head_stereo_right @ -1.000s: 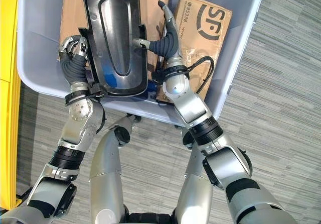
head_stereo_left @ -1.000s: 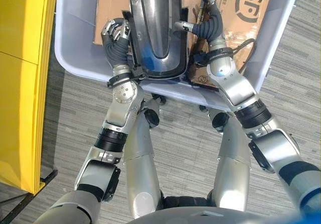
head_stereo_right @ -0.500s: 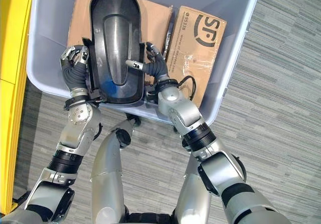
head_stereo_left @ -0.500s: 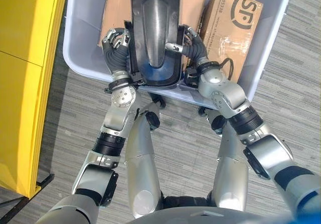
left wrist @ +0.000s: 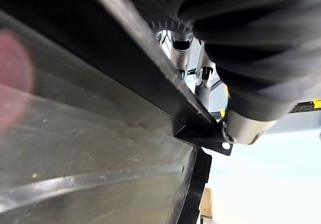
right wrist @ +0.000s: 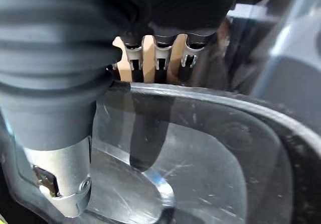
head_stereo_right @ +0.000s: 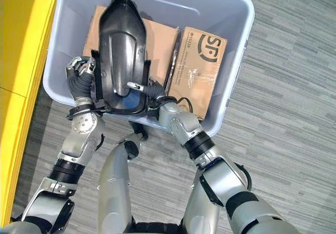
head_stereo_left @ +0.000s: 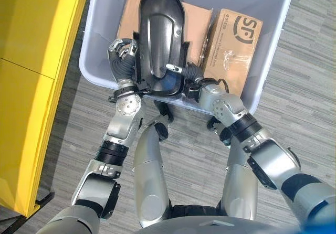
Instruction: Move parts from the plastic box to the shelf.
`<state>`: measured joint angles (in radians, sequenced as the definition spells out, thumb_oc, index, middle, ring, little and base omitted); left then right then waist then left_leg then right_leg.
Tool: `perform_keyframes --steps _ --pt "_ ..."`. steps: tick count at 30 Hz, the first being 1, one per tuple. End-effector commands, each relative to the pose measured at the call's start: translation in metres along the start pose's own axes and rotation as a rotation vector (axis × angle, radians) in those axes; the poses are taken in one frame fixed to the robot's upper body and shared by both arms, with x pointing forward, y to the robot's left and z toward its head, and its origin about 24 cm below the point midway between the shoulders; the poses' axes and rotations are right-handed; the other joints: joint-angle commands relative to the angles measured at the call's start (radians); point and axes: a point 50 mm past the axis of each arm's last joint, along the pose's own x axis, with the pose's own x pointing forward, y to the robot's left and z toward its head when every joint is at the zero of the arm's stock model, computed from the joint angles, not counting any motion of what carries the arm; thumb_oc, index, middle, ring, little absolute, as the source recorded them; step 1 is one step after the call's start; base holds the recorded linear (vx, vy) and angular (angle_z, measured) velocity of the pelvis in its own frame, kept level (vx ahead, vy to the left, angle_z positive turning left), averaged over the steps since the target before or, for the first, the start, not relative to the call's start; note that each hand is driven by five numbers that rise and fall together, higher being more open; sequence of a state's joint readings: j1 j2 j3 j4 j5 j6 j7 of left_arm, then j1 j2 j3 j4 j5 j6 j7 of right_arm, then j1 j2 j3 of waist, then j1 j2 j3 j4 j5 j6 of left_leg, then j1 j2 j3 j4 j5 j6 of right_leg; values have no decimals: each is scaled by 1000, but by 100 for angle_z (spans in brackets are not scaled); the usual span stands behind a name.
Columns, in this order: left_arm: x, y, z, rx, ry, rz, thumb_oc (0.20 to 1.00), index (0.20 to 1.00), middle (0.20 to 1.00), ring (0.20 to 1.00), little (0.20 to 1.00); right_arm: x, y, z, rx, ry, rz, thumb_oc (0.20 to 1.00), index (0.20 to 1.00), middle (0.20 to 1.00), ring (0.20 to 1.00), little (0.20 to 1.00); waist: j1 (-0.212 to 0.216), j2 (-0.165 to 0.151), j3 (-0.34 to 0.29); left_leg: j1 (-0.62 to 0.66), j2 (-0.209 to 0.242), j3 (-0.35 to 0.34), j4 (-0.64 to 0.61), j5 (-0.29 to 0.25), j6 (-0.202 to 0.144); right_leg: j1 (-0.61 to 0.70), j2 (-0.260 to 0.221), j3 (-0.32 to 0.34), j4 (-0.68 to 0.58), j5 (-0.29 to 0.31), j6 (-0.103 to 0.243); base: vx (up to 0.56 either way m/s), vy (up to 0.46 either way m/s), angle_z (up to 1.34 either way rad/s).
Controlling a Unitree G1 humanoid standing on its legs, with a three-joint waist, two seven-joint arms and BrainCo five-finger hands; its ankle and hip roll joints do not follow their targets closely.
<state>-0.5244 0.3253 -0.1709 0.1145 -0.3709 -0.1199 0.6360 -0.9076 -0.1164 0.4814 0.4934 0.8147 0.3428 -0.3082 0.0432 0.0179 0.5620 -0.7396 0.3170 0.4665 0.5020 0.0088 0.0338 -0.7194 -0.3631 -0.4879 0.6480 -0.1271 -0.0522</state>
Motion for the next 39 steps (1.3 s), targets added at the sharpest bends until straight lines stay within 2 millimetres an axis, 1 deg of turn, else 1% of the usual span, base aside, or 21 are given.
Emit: perform_keyframes --steps 1,4,6,7,10,13,17,18,19,20,22,23,27,28,30,33,34,35,36,37,39 --pt "-7 -50 71 -335 -271 -217 200 200 200 200 200 3 14 -41 55 166 48 1000 1000 1000 1000 1000 41 38 -42 104 86 -35 -52 -33 -190 27 -36 30 -84 26 154 0 0 0" --pt "-7 -51 67 -349 -247 -230 200 200 200 200 200 6 13 -42 37 178 60 1000 1000 1000 1000 1000 42 39 -42 144 85 -32 -58 -35 -186 65 -32 32 -89 19 153 6 6 -2" --pt "-8 -52 60 -354 -206 -241 200 200 200 200 200 7 14 -40 37 168 73 288 288 288 288 288 43 39 -42 185 87 -24 -64 -36 -183 105 -32 30 -95 13 152 19 9 -5" --pt "-8 -52 59 -353 -200 -244 200 200 200 200 200 7 14 -39 32 160 74 200 200 200 200 200 43 39 -42 193 88 -22 -66 -36 -182 112 -31 29 -97 13 152 11 -6 -4" --pt "-10 -54 51 -354 -146 -276 200 200 200 200 200 8 13 -31 32 104 66 200 200 200 200 200 42 38 -42 239 86 -15 -77 -34 -179 154 -29 26 -109 11 151 0 0 0" --pt "-14 -55 41 -345 -91 -302 200 200 200 200 200 9 6 -14 24 -4 30 200 200 200 200 200 36 37 -42 308 82 -12 -86 -36 -174 222 -26 26 -129 9 148 24 14 -3" --pt "-19 -55 33 -337 -53 -317 200 200 200 200 200 6 -1 -1 -11 -86 -15 200 200 200 200 200 30 37 -42 360 78 -7 -96 -38 -170 272 -24 26 -146 8 148 32 7 -10" --pt "-22 -56 27 -327 -22 -324 200 200 200 200 200 4 -8 11 -46 -166 -71 200 200 200 200 200 24 35 -42 399 75 -3 -101 -41 -166 311 -23 27 -156 6 149 36 -10 -12" --pt "-22 -56 27 -326 -18 -325 200 200 200 200 200 3 -9 12 -54 -175 -79 200 200 200 200 200 24 35 -42 403 74 -3 -103 -41 -166 315 -23 27 -158 6 150 39 -22 -10" --pt "-23 -55 24 -319 -6 -324 200 200 200 200 200 1 -12 20 -95 -218 -101 200 200 200 200 200 19 33 -42 423 72 -3 -105 -43 -163 334 -19 30 -163 4 150 22 -19 -7" --pt "-27 -55 21 -318 24 -334 200 200 200 200 200 -4 -13 30 -127 -289 -130 200 200 200 200 200 13 29 -42 460 66 0 -114 -45 -160 371 -13 34 -175 2 150 42 -42 -17" --pt "-29 -55 18 -303 35 -336 200 200 200 200 200 -10 -12 42 -174 -369 -144 200 200 200 200 200 6 25 -42 494 63 1 -122 -48 -158 409 -3 35 -194 2 148 40 -55 -22" --pt "-32 -54 14 -281 56 -343 200 200 200 200 200 -18 -7 50 -210 -441 -154 200 200 200 200 200 -2 22 -61 534 59 7 -135 -50 -158 452 14 33 -223 3 143 32 -59 -13" --pt "-34 -54 13 -273 58 -343 388 388 388 388 388 -21 -5 51 -217 -458 -156 200 200 200 200 200 -5 20 -71 547 58 9 -140 -51 -158 469 21 32 -237 2 141 31 -66 -9" --pt "-36 -54 11 -262 67 -340 573 573 573 573 573 -24 -2 50 -246 -468 -145 200 200 200 200 200 -9 16 -89 571 55 10 -148 -52 -159 500 34 30 -262 2 137 66 -65 -9" --pt "-38 -52 8 -250 78 -341 686 686 686 686 686 -27 0 47 -270 -471 -138 200 200 200 200 200 -11 14 -105 591 53 12 -156 -46 -162 526 46 27 -286 2 132 54 -48 -14" --pt "-40 -52 6 -247 95 -346 1000 1000 1000 1000 1000 -28 4 43 -292 -465 -129 200 200 200 200 200 -13 10 -122 607 54 13 -159 -44 -164 550 57 27 -303 -1 126 108 -104 -9" --pt "-44 -52 4 -242 107 -365 834 834 834 834 834 -30 7 37 -299 -450 -133 200 200 200 200 200 -14 8 -145 633 57 17 -167 -38 -168 584 72 24 -334 -2 120 120 -102 -17" --pt "-45 -52 4 -242 112 -368 821 821 821 821 821 -30 8 35 -300 -443 -131 200 200 200 200 200 -15 7 -150 638 57 17 -168 -36 -169 592 76 24 -341 -2 119 94 -71 -23" --pt "-46 -53 4 -241 119 -377 1000 1000 1000 1000 1000 -30 9 32 -299 -432 -131 200 200 200 200 200 -15 6 -158 645 57 16 -170 -34 -170 604 82 24 -352 -1 117 58 -32 -30" --pt "-48 -54 3 -238 126 -392 1000 1000 1000 1000 1000 -30 9 29 -296 -423 -131 200 200 200 200 200 -15 5 -165 652 57 16 -171 -33 -171 616 88 24 -363 -1 115 70 -31 -13"
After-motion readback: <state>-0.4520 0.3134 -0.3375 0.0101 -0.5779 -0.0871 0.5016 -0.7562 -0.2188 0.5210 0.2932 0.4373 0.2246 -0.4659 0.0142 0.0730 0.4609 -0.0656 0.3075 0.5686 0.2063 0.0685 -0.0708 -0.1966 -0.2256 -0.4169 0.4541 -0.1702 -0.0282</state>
